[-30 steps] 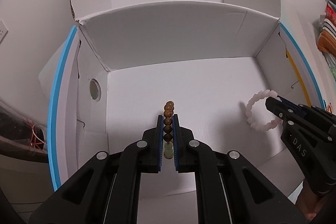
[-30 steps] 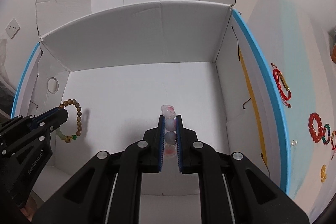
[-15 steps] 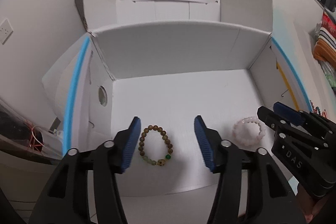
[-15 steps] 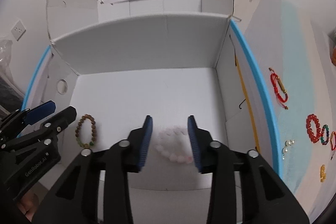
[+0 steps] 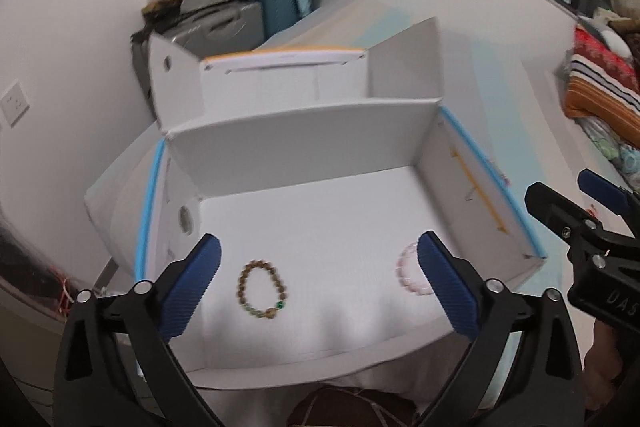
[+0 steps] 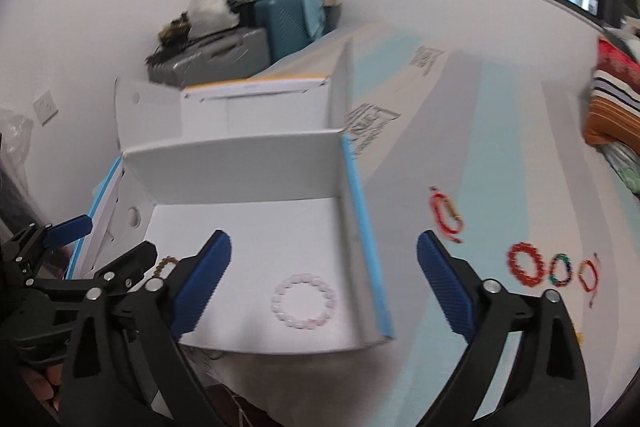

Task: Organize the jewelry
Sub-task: 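Move both grippers back over the remaining bracelets on the bed, then grasp the pearl strand with the left gripper while the right grasps the yellow bead bracelet, then carry the pearl strand and yellow bracelet over the box with both grippers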

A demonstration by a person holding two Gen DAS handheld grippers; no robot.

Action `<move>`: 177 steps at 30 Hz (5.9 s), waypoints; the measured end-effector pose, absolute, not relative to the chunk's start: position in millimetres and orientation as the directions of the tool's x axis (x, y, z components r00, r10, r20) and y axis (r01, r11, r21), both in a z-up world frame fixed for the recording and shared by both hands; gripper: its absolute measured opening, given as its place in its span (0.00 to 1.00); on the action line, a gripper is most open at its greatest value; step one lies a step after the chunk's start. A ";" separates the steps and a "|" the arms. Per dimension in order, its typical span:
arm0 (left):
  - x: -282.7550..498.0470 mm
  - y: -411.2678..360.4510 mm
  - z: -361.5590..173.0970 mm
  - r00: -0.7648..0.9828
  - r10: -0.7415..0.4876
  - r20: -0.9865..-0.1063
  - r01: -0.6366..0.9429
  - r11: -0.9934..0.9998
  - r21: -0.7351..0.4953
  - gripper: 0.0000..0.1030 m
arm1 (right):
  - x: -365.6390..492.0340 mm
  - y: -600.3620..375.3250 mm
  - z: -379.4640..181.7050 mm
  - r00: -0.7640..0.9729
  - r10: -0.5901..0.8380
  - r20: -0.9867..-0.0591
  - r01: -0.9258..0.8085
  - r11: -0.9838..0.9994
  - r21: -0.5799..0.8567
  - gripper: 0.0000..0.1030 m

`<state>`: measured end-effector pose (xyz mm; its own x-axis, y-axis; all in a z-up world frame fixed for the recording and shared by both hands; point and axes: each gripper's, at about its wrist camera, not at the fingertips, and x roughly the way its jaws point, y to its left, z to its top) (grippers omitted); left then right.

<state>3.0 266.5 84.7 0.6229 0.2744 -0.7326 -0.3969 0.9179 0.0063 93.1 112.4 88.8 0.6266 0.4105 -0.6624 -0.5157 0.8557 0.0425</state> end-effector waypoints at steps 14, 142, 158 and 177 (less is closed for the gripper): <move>40.8 143.4 95.1 0.727 0.119 -0.676 -0.177 0.984 -0.017 0.94 | 100.0 -37.7 102.4 0.722 0.263 -0.639 -0.329 0.944 0.017 0.93; 56.3 184.2 91.5 0.658 0.115 -0.744 -0.209 0.977 -0.034 0.10 | 142.6 -12.1 76.0 0.667 0.224 -0.710 -0.285 0.958 0.034 0.09; 5.5 294.3 69.2 0.585 0.214 -0.783 -0.388 0.921 -0.038 0.10 | 112.7 133.8 66.6 0.568 0.368 -0.736 -0.506 0.861 0.039 0.09; 22.5 334.1 8.6 0.427 0.184 -0.885 -0.444 0.896 -0.028 0.10 | 128.2 208.5 -17.2 0.347 0.285 -0.893 -0.556 0.830 0.049 0.09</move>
